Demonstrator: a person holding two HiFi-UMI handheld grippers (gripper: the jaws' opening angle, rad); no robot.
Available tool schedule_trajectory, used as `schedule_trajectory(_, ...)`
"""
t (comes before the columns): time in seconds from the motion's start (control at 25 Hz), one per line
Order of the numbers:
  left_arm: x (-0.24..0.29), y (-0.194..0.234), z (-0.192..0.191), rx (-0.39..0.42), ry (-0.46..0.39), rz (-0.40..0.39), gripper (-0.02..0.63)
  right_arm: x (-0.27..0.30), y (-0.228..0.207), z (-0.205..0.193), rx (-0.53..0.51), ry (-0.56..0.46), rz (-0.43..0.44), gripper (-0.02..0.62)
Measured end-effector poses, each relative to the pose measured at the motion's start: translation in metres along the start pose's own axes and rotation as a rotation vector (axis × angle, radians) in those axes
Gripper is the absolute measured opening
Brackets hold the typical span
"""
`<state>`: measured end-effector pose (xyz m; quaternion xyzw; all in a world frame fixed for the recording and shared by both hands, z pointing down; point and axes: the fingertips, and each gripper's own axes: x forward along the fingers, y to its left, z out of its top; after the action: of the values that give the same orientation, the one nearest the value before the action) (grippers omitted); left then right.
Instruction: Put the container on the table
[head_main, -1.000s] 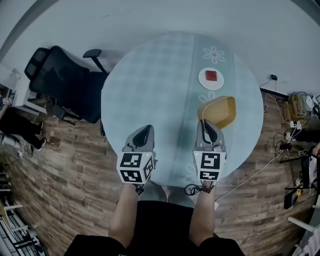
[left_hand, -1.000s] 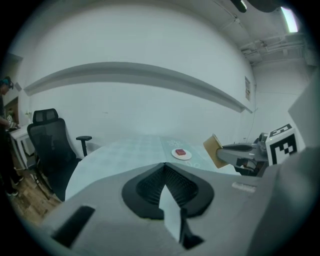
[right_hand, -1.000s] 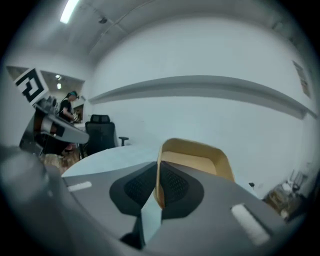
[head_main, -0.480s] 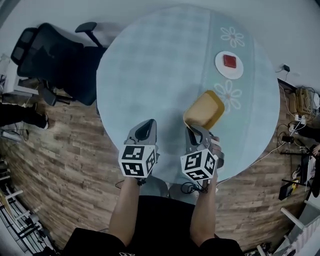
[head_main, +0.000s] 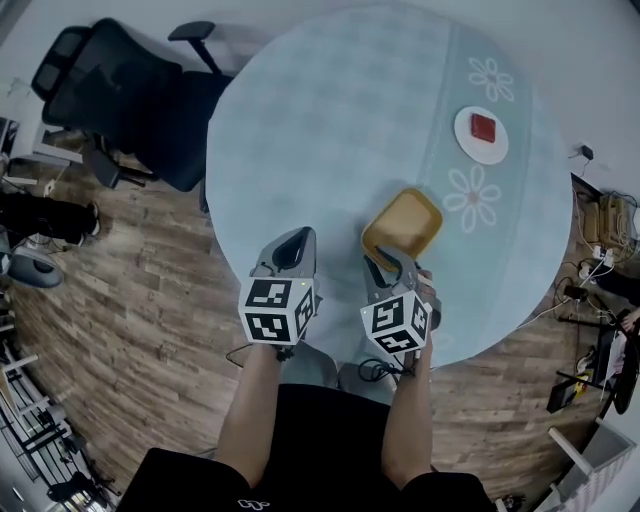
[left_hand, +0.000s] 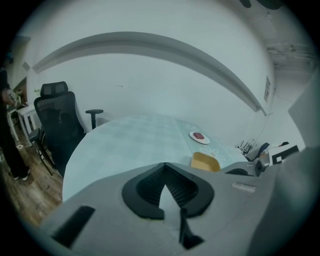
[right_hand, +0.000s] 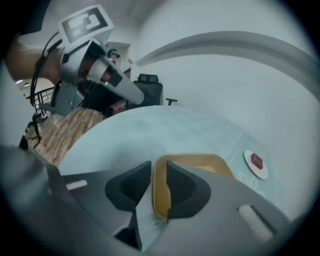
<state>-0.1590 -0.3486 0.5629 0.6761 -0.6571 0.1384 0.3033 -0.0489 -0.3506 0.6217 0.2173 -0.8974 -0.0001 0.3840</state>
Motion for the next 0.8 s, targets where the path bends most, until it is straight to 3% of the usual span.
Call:
schedule_trajectory(0.16,-0.014,-0.013,0.013,-0.005,-0.055,-0.006,0.002,-0.038,-0.031,0.038,0.176,-0.226,-0.073,0.054)
schedule_trajectory(0.24,-0.021,-0.022,0.020,-0.003,-0.086,-0.019,0.002,-0.062,-0.040,0.052,0.265,-0.332,-0.069,0.011)
schedule_trajectory(0.48,-0.044,-0.075,0.056,0.017,-0.222,-0.065,0.002,-0.152,-0.087,0.073,0.505,-0.614,-0.078,0.011)
schedule_trajectory(0.68,-0.072,-0.110,0.094,0.059,-0.342,-0.099,0.002,-0.223,-0.116,0.101,0.524,-0.776,-0.164,0.011)
schedule_trajectory(0.8,-0.092,-0.127,0.119,0.093,-0.417,-0.100,0.002,-0.245,-0.129,0.107,0.481,-0.751,-0.231,0.009)
